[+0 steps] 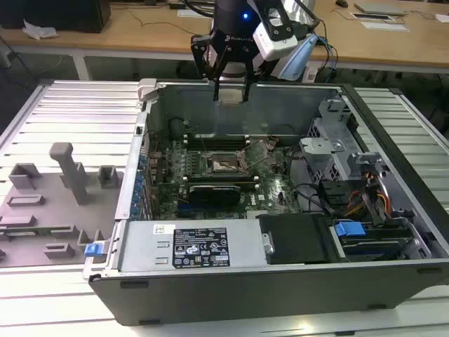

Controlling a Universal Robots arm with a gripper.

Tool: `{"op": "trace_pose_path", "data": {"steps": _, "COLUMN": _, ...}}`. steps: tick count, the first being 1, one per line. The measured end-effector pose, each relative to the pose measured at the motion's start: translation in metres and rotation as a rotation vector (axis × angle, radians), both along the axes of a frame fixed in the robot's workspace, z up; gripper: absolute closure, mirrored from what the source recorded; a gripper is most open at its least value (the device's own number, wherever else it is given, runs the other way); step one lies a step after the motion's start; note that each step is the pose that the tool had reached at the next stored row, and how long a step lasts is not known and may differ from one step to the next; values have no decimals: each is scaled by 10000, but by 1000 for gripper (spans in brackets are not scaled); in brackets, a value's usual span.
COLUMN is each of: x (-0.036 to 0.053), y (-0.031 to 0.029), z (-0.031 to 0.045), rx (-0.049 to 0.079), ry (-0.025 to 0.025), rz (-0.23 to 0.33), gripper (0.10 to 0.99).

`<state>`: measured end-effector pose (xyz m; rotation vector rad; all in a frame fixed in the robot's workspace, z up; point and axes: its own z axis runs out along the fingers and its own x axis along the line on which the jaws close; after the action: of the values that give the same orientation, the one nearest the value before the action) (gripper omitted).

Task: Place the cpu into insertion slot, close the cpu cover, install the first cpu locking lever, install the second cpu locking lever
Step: 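Place the cpu into insertion slot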

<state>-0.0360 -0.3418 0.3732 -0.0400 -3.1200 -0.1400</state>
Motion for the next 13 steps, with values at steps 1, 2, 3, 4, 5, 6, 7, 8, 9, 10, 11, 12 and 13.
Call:
{"op": "trace_pose_path", "data": {"steps": 1, "x": 0, "y": 0, "z": 0, "rx": 0, "ry": 0, "rz": 0, "gripper": 545}}
{"op": "trace_pose_path", "data": {"steps": 2, "x": 0, "y": 0, "z": 0, "rx": 0, "ry": 0, "rz": 0, "gripper": 545}}
{"op": "trace_pose_path", "data": {"steps": 3, "x": 0, "y": 0, "z": 0, "rx": 0, "ry": -1, "rz": 0, "gripper": 545}}
{"op": "trace_pose_path", "data": {"steps": 4, "x": 0, "y": 0, "z": 0, "rx": 0, "ry": 0, "rz": 0, "gripper": 545}}
{"op": "trace_pose_path", "data": {"steps": 5, "x": 0, "y": 0, "z": 0, "rx": 1, "ry": 0, "rz": 1, "gripper": 545}}
{"op": "trace_pose_path", "data": {"steps": 6, "x": 0, "y": 0, "z": 0, "rx": 0, "ry": 0, "rz": 0, "gripper": 545}}
{"op": "trace_pose_path", "data": {"steps": 7, "x": 0, "y": 0, "z": 0, "rx": 0, "ry": 0, "rz": 0, "gripper": 545}}
{"op": "trace_pose_path", "data": {"steps": 8, "x": 0, "y": 0, "z": -2, "rx": 0, "ry": 0, "rz": 0, "gripper": 545}}
{"op": "trace_pose_path", "data": {"steps": 9, "x": 0, "y": 0, "z": -42, "rx": 0, "ry": -1, "rz": 1, "gripper": 545}}
{"op": "trace_pose_path", "data": {"steps": 10, "x": 0, "y": 0, "z": -62, "rx": 2, "ry": -1, "rz": 1, "gripper": 545}}
{"op": "trace_pose_path", "data": {"steps": 11, "x": 0, "y": 0, "z": -81, "rx": 0, "ry": -1, "rz": 1, "gripper": 545}}
{"op": "trace_pose_path", "data": {"steps": 12, "x": 0, "y": 0, "z": -107, "rx": 0, "ry": -1, "rz": 1, "gripper": 545}}
{"op": "trace_pose_path", "data": {"steps": 13, "x": 0, "y": 0, "z": -126, "rx": 0, "ry": -1, "rz": 0, "gripper": 545}}
